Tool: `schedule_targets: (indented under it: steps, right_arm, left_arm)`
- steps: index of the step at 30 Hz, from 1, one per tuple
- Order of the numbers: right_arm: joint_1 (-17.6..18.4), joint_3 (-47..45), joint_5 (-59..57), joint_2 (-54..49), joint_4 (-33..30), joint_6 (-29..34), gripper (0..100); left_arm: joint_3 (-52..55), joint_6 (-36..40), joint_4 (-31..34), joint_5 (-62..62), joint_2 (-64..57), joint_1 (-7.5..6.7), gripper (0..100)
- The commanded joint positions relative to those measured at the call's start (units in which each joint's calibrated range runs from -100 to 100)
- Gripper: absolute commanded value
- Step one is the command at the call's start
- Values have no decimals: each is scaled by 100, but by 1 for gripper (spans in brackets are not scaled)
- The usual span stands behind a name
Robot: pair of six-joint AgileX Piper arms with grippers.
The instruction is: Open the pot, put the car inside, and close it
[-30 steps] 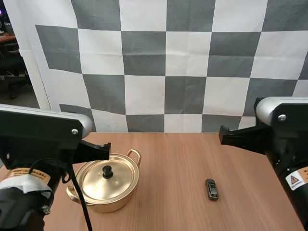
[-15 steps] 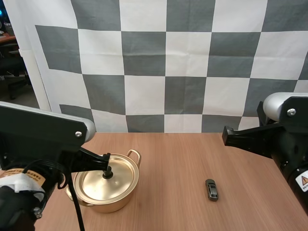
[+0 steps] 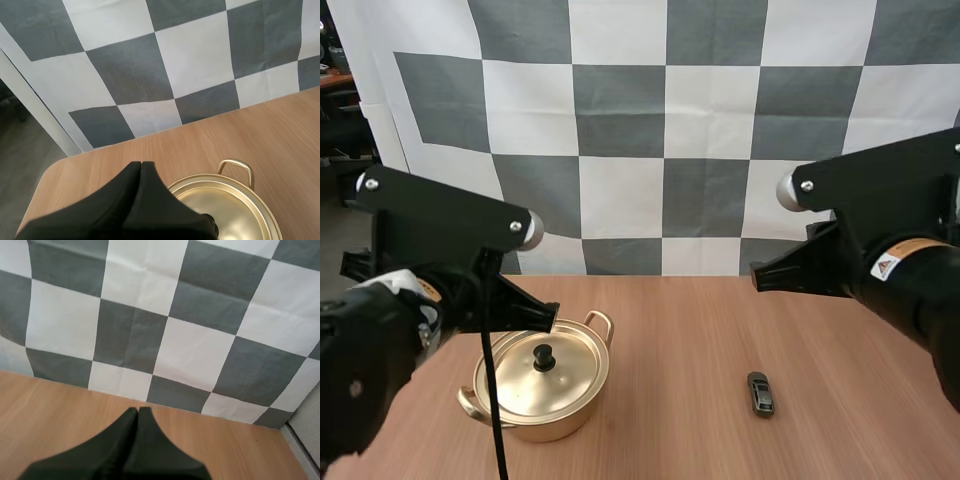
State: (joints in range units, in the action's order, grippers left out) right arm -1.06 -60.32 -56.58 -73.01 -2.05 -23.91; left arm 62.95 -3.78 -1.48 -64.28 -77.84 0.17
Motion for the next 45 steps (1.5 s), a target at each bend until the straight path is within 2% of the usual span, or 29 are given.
schedule_targets:
  steps: [1,4,7,9,10,11,12,13,14,15,16,17,23,28,45]
  right_arm:
    - [-5,506,-470,1340,8,0,0]
    - [-5,954,-727,1854,-6,-57,0]
    - [-5,1477,-1468,2350,-6,-144,0]
    - [-5,1837,-2100,2687,-6,-144,0]
    - [-5,1945,-2371,2843,-6,-144,0]
    - [-5,2058,-2569,2986,-6,-144,6]
    - [-5,2126,-2652,3064,-43,-144,17]
    - [-5,2186,-2764,3209,-128,-144,41]
    - [-5,2217,-2791,3292,-174,-144,57]
    - [-5,2223,-2832,3350,-216,-144,78]
    - [-5,2223,-2873,3398,-216,-144,94]
    - [-5,2223,-2920,3457,-216,-144,100]
    - [-5,2223,-2997,3652,-31,-374,100]
    - [-5,2223,-2912,3665,160,-509,100]
    - [-5,2223,-2891,3665,261,-558,100]
  left_arm:
    - [-618,-7,-5,-310,1525,-2,0]
    - [-1152,-258,43,-550,2295,-2,0]
    - [-1552,-499,221,-1103,2917,-2,1]
    - [-1753,-499,283,-1514,3319,-2,11]
    - [-1838,-499,283,-1707,3495,-2,25]
    - [-1906,-499,283,-1879,3654,-2,41]
    - [-1950,-482,270,-1991,3801,-2,56]
    - [-1982,-453,270,-2170,3934,-2,82]
    - [-1982,-462,270,-2295,4043,-2,100]
    - [-1982,-462,270,-2402,4131,-2,100]
    - [-1982,-462,242,-2575,4240,-2,100]
    - [-1982,-487,194,-2748,4338,-2,100]
    - [-1982,-713,-72,-2979,4542,-2,100]
    - [-1982,-1066,-779,-3500,4630,-17,100]
    - [-1966,-940,-556,-3572,4994,-17,100]
